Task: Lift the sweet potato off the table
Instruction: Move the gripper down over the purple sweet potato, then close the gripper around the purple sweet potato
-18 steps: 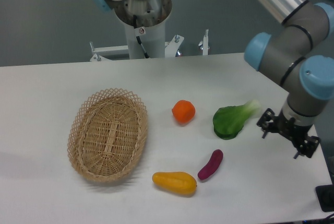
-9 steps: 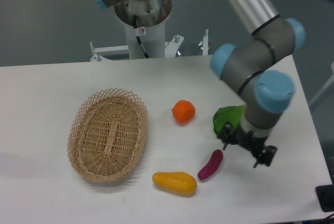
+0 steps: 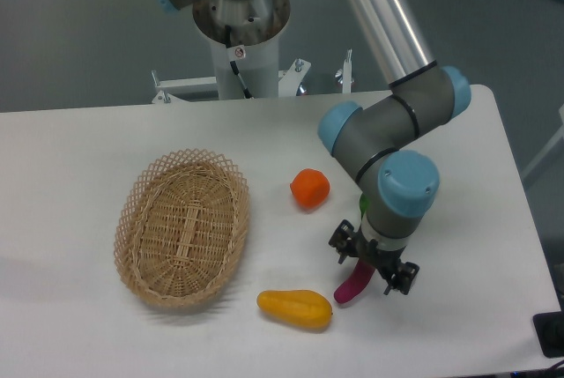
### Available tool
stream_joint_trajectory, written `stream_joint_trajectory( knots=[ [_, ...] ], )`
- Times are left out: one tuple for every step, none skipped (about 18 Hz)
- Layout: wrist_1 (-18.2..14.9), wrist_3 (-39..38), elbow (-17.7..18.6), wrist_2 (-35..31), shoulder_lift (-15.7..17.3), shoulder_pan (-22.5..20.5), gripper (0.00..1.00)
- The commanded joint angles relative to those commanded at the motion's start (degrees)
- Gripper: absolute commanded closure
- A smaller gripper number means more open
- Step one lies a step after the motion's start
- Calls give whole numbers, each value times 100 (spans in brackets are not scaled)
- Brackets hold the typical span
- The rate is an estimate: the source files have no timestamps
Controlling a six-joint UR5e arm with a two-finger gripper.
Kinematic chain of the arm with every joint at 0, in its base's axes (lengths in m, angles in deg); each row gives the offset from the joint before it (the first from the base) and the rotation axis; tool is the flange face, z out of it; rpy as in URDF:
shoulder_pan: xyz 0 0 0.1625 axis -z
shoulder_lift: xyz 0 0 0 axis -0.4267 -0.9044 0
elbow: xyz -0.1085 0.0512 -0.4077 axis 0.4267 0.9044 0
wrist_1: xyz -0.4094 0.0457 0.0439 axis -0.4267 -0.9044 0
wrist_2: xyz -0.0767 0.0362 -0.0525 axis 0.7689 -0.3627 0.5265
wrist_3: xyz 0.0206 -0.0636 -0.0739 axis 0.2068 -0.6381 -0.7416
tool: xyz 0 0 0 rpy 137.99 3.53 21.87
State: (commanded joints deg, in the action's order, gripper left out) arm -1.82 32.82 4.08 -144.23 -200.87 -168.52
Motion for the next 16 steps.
stream_joint_trajectory(
  knots=[
    [115,-36,9,-9,-44,9,0],
    [185,-36,17,-9,-62,44,0],
    [247,-36,18,-17,-79,53,0],
    [256,-45,35,-44,-97,70,0],
    [265,-45,35,-87,-123,97,0],
    [274,-45,35,-123,-132,106,0],
    [291,-45,35,-140,-132,106,0],
    [318,-54,35,-158,-158,106,0],
    [344,-54,26,-210,-185,132,0],
    [388,-54,26,-307,-202,167,0],
    [414,-62,26,-386,-237,176,0],
    [406,-54,26,-430,-246,185,12],
    [414,-54,35,-431,-246,185,27],
    [423,-45,44,-439,-246,185,37],
    [415,-54,35,-439,-246,185,47],
    [406,-45,35,-439,-238,185,57]
  ],
)
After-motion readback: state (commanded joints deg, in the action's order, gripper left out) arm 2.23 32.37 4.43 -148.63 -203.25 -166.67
